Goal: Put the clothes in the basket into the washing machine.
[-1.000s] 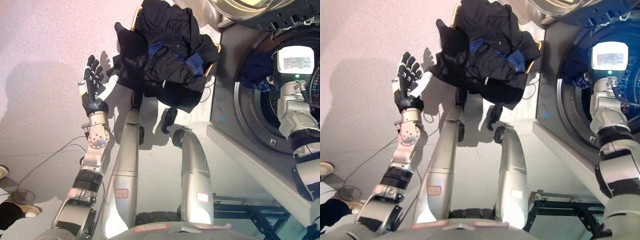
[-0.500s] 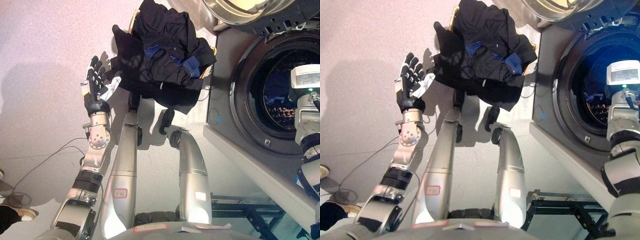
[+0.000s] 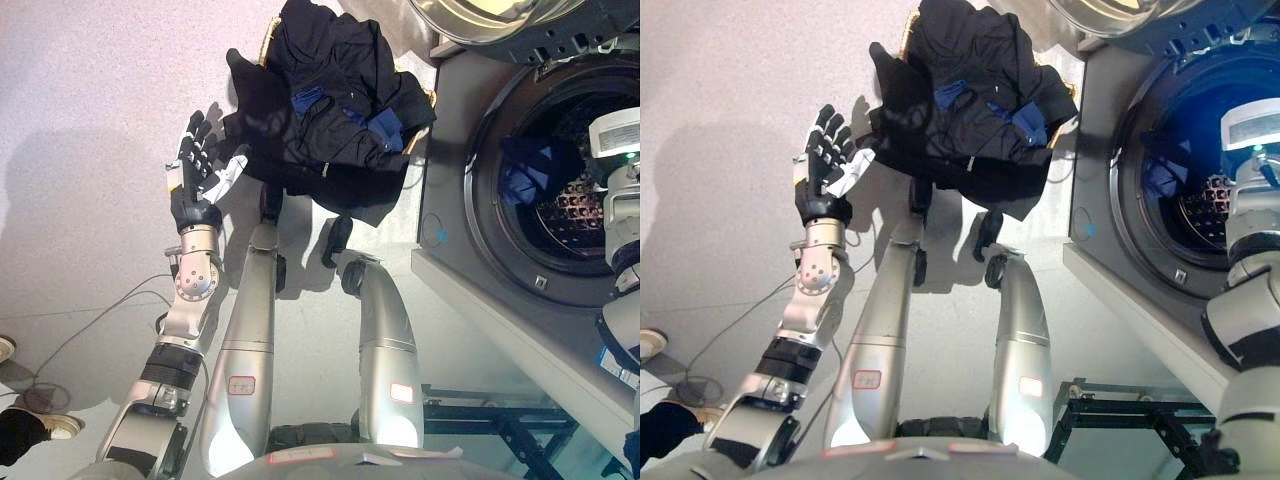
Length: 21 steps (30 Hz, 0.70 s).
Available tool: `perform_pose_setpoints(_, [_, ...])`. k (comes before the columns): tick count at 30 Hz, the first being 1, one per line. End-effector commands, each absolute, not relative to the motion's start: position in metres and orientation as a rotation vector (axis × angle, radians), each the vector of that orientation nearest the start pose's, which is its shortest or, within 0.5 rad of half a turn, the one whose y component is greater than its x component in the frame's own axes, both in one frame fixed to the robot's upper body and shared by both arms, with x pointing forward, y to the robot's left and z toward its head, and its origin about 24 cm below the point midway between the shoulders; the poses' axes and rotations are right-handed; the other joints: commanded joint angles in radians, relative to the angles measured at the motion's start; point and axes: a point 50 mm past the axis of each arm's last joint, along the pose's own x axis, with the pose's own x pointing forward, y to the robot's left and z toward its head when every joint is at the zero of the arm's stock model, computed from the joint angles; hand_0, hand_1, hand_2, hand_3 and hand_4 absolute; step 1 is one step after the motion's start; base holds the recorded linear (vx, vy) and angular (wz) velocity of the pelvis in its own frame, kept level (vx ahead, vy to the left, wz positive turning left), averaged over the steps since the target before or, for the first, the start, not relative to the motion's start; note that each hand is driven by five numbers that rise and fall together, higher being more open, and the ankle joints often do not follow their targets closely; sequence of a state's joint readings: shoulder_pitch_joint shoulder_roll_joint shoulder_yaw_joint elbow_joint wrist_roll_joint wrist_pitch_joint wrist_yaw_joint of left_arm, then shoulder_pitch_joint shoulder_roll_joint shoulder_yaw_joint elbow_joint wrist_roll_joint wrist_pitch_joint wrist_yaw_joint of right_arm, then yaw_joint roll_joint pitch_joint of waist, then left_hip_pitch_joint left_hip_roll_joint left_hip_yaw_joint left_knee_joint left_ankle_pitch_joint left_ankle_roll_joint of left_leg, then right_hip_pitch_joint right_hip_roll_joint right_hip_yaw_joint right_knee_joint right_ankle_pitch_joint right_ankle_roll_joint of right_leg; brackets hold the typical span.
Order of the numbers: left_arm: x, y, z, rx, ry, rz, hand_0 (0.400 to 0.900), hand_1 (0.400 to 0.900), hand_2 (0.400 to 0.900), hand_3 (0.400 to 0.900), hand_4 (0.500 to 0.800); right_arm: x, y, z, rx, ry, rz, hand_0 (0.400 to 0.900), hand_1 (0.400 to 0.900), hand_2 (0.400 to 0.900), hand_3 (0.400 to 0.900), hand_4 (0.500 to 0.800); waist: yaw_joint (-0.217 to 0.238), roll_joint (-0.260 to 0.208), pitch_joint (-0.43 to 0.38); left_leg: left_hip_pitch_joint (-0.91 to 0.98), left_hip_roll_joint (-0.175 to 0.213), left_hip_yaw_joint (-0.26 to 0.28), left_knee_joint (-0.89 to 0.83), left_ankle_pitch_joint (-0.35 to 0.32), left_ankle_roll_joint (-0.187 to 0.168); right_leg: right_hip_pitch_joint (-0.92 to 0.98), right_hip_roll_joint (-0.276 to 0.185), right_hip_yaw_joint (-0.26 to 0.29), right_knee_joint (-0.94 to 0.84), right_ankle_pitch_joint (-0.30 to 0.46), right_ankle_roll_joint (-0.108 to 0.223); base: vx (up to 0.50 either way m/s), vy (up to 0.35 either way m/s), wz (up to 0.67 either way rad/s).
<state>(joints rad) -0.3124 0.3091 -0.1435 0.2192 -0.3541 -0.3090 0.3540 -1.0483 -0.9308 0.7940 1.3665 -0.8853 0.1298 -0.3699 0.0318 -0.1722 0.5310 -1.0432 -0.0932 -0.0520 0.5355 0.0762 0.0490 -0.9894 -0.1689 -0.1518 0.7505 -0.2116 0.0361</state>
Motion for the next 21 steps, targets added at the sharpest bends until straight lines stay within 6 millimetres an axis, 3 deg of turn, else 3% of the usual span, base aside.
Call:
perform_pose_setpoints(1, [0.288,0.173,0.110,-0.154,-0.433,0.147,0.900,0.900,0.900,0.900,0.800,0.293,-0.446,0.256,-2.276,0.608,-0.820,0.900,0.900,0.900,0.900,0.800,0.031,0.032,-0.078,-0.036,0.019,-0.073,0.126,-0.194,-0.065,-0.046,0.003,0.010,-0.055,0.070,0.020,0.00,-0.019,0.04])
perform_pose_setpoints(10, [0.287,0.173,0.108,-0.167,-0.425,0.148,0.900,0.900,0.900,0.900,0.800,0.290,-0.449,0.258,-2.276,0.612,-0.828,0.900,0.900,0.900,0.900,0.800,0.029,0.036,-0.068,-0.029,0.019,-0.071,0.125,-0.194,-0.064,-0.043,0.008,0.017,-0.055,0.074,0.019,0.00,-0.002,0.00])
perform_pose_setpoints(21, [0.290,0.168,0.108,-0.176,-0.424,0.121,0.900,0.900,0.900,0.900,0.800,0.327,-0.411,0.258,-2.074,0.367,-0.814,0.900,0.900,0.900,0.900,0.800,0.038,0.046,-0.063,-0.017,0.021,-0.064,0.123,-0.193,-0.063,-0.032,0.007,0.020,-0.056,0.075,0.019,0.00,0.000,0.00])
